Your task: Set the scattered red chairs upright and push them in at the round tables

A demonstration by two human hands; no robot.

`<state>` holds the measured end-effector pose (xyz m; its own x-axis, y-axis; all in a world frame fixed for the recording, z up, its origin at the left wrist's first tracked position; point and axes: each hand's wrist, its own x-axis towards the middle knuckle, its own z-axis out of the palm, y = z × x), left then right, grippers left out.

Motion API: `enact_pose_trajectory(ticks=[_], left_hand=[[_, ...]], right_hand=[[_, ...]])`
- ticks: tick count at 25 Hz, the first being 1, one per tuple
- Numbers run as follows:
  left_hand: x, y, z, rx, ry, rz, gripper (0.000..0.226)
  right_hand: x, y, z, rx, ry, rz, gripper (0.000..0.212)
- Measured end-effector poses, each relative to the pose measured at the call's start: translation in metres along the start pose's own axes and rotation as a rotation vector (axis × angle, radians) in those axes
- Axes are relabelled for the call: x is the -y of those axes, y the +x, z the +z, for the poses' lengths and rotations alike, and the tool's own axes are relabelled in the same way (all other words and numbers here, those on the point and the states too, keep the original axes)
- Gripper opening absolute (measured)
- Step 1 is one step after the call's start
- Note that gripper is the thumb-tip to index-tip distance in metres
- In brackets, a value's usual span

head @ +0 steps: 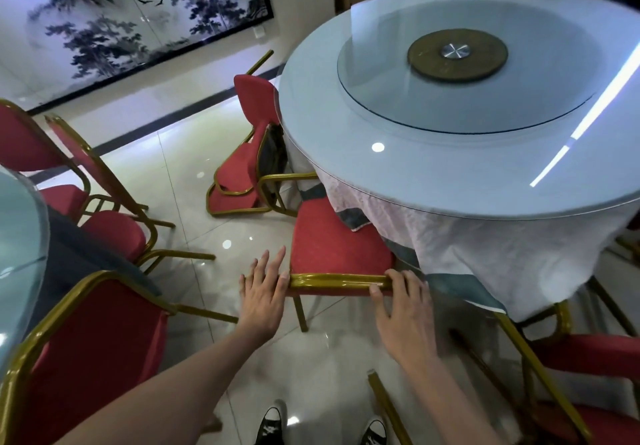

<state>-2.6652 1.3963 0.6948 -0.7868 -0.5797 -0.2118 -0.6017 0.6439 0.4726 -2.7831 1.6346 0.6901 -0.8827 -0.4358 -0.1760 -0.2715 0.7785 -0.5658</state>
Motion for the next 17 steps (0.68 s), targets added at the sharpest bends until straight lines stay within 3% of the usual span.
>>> enact_pose_trajectory(ticks=[3, 11, 17], left_hand=[[0.03, 0.007, -0.025, 0.071, 0.045, 0.068, 0.06], [0.111, 0.045, -0.083, 0.192, 0.086, 0.278, 0.076], [0.158, 0.076, -0.116, 0.277, 0.108, 0.405, 0.075]], right_hand=[[0.028, -0.023, 0.015, 0.038, -0.043, 0.047, 0.085], [0.112, -0.064, 0.078, -0.118, -0.076, 0.167, 0.099], [0.165, -0.083, 0.127, -0.201, -0.155, 0.25, 0.078]])
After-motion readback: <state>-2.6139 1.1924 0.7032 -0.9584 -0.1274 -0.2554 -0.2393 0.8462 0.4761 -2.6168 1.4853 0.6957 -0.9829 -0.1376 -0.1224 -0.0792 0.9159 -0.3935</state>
